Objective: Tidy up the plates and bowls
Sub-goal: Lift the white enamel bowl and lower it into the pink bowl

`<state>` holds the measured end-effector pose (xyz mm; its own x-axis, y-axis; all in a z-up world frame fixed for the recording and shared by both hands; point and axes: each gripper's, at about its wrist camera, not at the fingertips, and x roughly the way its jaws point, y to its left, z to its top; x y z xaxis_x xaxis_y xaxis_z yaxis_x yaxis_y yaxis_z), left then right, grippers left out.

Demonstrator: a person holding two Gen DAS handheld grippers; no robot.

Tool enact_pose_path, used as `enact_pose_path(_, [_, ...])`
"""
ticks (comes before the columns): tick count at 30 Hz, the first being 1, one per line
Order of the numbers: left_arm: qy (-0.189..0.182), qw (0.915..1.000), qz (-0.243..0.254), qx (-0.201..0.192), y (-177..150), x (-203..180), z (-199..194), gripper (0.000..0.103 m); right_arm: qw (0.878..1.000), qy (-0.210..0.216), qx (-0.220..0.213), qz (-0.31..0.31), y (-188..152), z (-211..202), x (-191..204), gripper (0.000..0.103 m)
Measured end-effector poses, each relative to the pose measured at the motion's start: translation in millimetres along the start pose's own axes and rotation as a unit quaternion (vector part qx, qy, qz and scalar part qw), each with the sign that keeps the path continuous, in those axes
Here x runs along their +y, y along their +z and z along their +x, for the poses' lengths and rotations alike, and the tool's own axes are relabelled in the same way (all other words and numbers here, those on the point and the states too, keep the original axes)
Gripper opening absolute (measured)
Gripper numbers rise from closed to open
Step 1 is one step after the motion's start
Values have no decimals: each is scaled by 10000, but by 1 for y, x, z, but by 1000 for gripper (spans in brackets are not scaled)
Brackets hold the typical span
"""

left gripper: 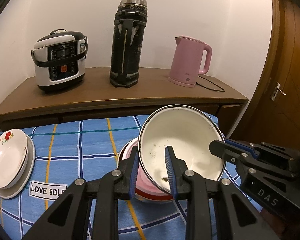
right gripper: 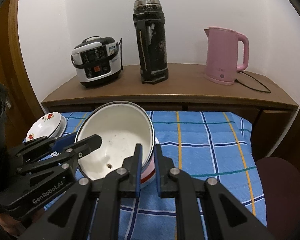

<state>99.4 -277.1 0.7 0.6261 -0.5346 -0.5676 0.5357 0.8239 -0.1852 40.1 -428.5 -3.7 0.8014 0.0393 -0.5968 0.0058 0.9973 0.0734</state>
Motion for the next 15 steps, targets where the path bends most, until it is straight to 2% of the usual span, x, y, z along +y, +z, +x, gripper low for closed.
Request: enact_pose_path(15, [-9, 9999, -78, 105, 0, 9, 10, 28, 9999, -10, 166, 22, -1, 17, 2, 12])
